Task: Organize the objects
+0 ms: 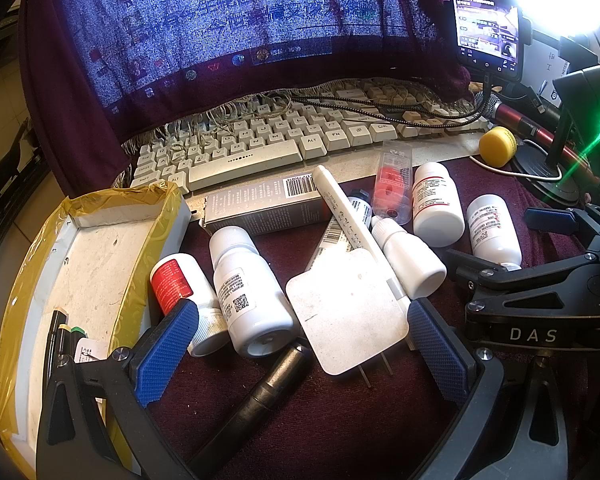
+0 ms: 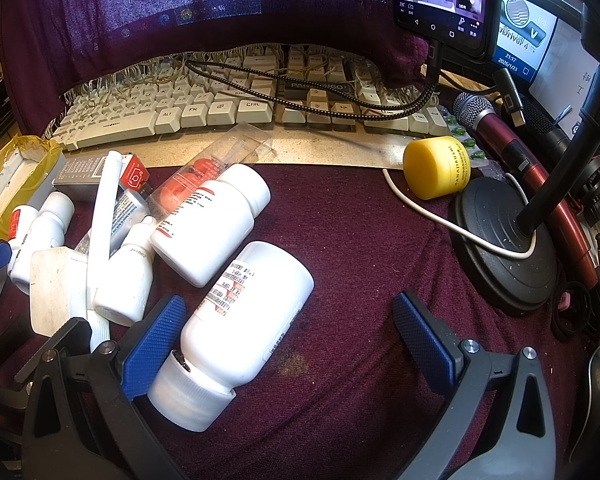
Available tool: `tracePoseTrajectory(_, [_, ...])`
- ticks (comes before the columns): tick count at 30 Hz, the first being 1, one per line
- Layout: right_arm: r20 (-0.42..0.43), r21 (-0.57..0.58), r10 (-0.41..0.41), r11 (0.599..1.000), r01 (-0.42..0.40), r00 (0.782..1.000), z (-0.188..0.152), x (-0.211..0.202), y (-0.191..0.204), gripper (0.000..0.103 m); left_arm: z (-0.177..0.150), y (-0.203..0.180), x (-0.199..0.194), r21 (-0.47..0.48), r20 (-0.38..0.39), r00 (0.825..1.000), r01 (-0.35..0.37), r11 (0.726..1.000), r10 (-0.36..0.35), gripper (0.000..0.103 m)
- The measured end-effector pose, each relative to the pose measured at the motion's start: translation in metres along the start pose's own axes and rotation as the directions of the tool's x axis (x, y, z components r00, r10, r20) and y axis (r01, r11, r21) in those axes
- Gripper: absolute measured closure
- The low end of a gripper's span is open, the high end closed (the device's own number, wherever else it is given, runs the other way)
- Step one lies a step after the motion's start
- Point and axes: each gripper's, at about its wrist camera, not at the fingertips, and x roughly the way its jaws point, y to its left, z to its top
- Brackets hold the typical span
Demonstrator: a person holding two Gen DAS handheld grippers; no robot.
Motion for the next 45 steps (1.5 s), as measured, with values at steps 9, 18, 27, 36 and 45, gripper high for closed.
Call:
tracePoseTrajectory(9, [0.000, 0.010, -0.008, 1.000, 0.008, 1.000, -0.002, -0.001, -0.002, 0.000, 0.000, 0.002, 0.000, -0.006, -0.001, 1.000, -0.004, 1.000, 0.004, 0.001])
tracePoseTrajectory(18, [0.000, 0.018, -0.014, 1.000, 0.014, 1.000, -0.001, -0.001, -0.002, 0.000, 0.000, 0.002, 0.000, -0.007, -0.001, 1.000, -0.005, 1.000, 0.005, 0.001])
tracePoseTrajectory(27, [0.051, 0.187, 0.057, 0.980, -0.066, 0.997, -0.009, -0.026, -0.024, 0.000, -0.001, 0.001, 0.000, 0.005, -0.004, 1.000, 0.000, 1.000, 0.000, 0.001])
tracePoseTrajectory(36, [0.156, 0.257, 0.150, 0.948, -0.187, 0.976, -0.036, -0.045, -0.032, 0.000, 0.000, 0.002, 0.001, 0.004, -0.005, 1.000, 0.002, 1.000, -0.002, 0.001])
tracePoseTrajectory(45, [0.129, 0.266, 0.173, 0.943, -0.202, 0.976, -0.035, -0.038, -0.029, 0.000, -0.001, 0.002, 0.001, 0.002, -0.004, 1.000, 0.002, 1.000, -0.002, 0.001])
